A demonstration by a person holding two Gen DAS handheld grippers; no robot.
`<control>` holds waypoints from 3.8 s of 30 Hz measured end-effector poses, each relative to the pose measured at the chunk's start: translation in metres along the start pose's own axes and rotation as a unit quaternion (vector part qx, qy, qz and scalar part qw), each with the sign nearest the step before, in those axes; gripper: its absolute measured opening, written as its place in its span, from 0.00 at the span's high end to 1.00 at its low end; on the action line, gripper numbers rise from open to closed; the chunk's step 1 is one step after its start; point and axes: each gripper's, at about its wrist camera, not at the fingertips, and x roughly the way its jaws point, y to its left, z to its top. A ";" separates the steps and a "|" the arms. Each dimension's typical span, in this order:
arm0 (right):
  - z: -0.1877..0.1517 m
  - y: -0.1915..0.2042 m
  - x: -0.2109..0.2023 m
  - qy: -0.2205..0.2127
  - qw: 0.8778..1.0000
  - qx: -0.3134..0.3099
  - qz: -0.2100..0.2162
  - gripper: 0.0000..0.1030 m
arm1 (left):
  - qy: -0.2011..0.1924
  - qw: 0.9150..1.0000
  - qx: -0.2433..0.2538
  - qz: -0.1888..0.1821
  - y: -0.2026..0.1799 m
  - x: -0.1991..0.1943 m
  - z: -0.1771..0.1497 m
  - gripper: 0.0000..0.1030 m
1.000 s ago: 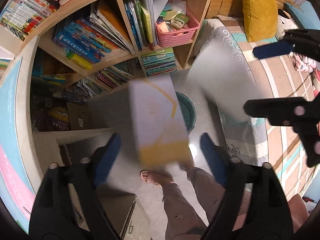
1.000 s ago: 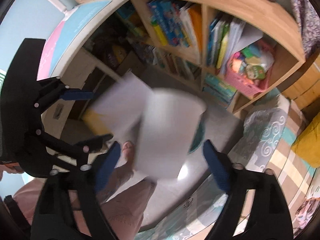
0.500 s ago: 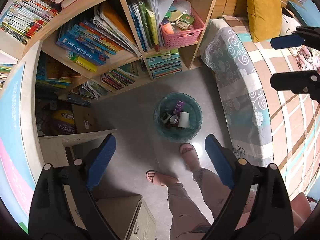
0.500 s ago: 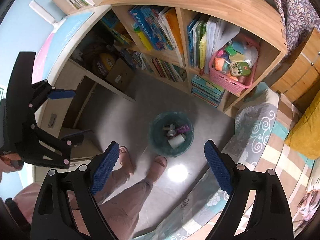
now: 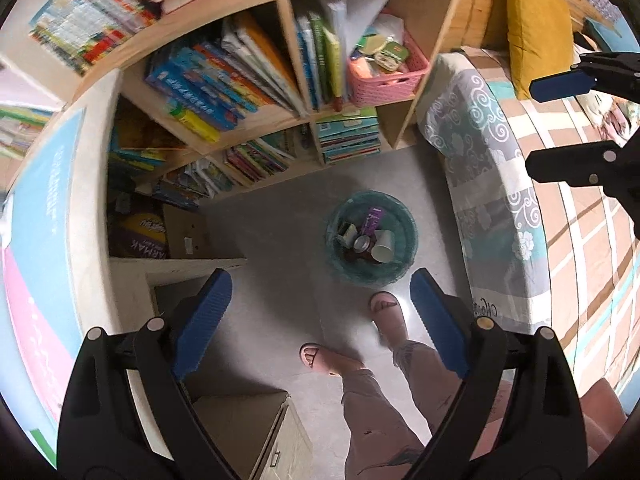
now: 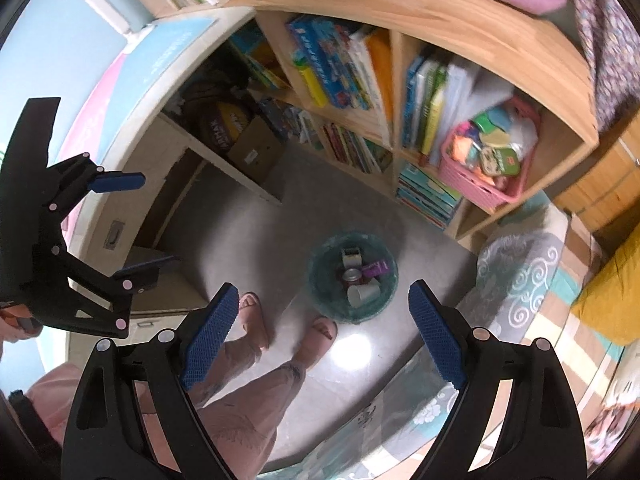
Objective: Collect trash
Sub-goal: 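Move both open tools back over the mat toward the white pen and card, then grasp the white pen with the right tool while the left tool grasps the white card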
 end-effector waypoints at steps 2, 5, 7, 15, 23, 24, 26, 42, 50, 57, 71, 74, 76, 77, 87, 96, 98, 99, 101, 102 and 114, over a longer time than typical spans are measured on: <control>0.008 0.010 0.000 -0.002 1.000 -0.014 0.003 0.16 | -0.004 1.000 -0.012 0.006 0.011 -0.005 -0.006 0.14; 0.019 0.027 0.002 -0.004 0.999 -0.035 0.006 0.16 | -0.009 0.999 -0.033 0.018 0.030 -0.012 -0.017 0.14; 0.029 0.042 0.003 -0.005 0.999 -0.052 0.010 0.16 | -0.011 0.999 -0.047 0.024 0.042 -0.017 -0.023 0.14; 0.061 0.100 0.014 -0.005 0.993 -0.116 0.020 0.16 | -0.021 0.994 -0.095 0.048 0.091 -0.035 -0.058 0.13; 0.090 0.161 0.023 -0.004 0.985 -0.171 0.032 0.16 | -0.023 0.987 -0.141 0.070 0.140 -0.048 -0.100 0.13; 0.093 0.171 0.024 -0.004 0.983 -0.179 0.033 0.16 | -0.023 0.986 -0.147 0.075 0.147 -0.050 -0.107 0.13; 0.100 0.185 0.026 -0.003 0.981 -0.191 0.036 0.16 | -0.024 0.984 -0.158 0.079 0.161 -0.053 -0.119 0.13; 0.160 0.356 0.058 0.000 0.946 -0.316 0.064 0.16 | -0.033 0.958 -0.261 0.115 0.269 -0.081 -0.224 0.13; 0.174 0.449 0.084 0.024 0.912 -0.400 0.089 0.16 | -0.028 0.933 -0.333 0.132 0.306 -0.094 -0.285 0.13; 0.185 0.523 0.114 0.060 0.850 -0.510 0.118 0.16 | -0.006 0.889 -0.435 0.147 0.325 -0.098 -0.340 0.13; 0.216 0.643 0.181 0.146 0.692 -0.683 0.182 0.16 | 0.036 0.658 -0.736 0.156 0.312 -0.087 -0.394 0.13; 0.205 0.657 0.196 0.164 0.648 -0.721 0.183 0.16 | 0.043 0.618 -0.769 0.155 0.297 -0.086 -0.394 0.13; 0.199 0.664 0.204 0.171 0.631 -0.736 0.176 0.16 | 0.047 0.592 -0.790 0.150 0.289 -0.082 -0.390 0.13; 0.196 0.667 0.207 0.176 0.625 -0.740 0.175 0.16 | 0.044 0.584 -0.797 0.146 0.288 -0.081 -0.387 0.13; 0.176 0.680 0.230 0.201 0.587 -0.768 0.161 0.16 | 0.029 0.522 -0.846 0.110 0.286 -0.061 -0.376 0.13; 0.168 0.694 0.246 0.204 0.586 -0.771 0.146 0.17 | 0.039 0.518 -0.848 0.102 0.302 -0.050 -0.385 0.13; 0.164 0.699 0.246 0.191 0.584 -0.776 0.141 0.22 | 0.044 0.522 -0.846 0.097 0.306 -0.045 -0.386 0.18; 0.164 0.702 0.246 0.184 0.582 -0.780 0.138 0.29 | 0.046 0.524 -0.845 0.094 0.307 -0.043 -0.387 0.25; 0.160 0.706 0.244 0.157 0.575 -0.793 0.129 0.46 | 0.043 0.523 -0.847 0.082 0.307 -0.039 -0.391 0.37; 0.159 0.709 0.244 0.140 0.571 -0.800 0.121 0.60 | 0.044 0.523 -0.847 0.083 0.307 -0.038 -0.392 0.43; 0.180 0.717 0.229 0.138 0.576 -0.793 0.146 0.87 | 0.040 0.559 -0.820 0.114 0.319 -0.065 -0.413 0.52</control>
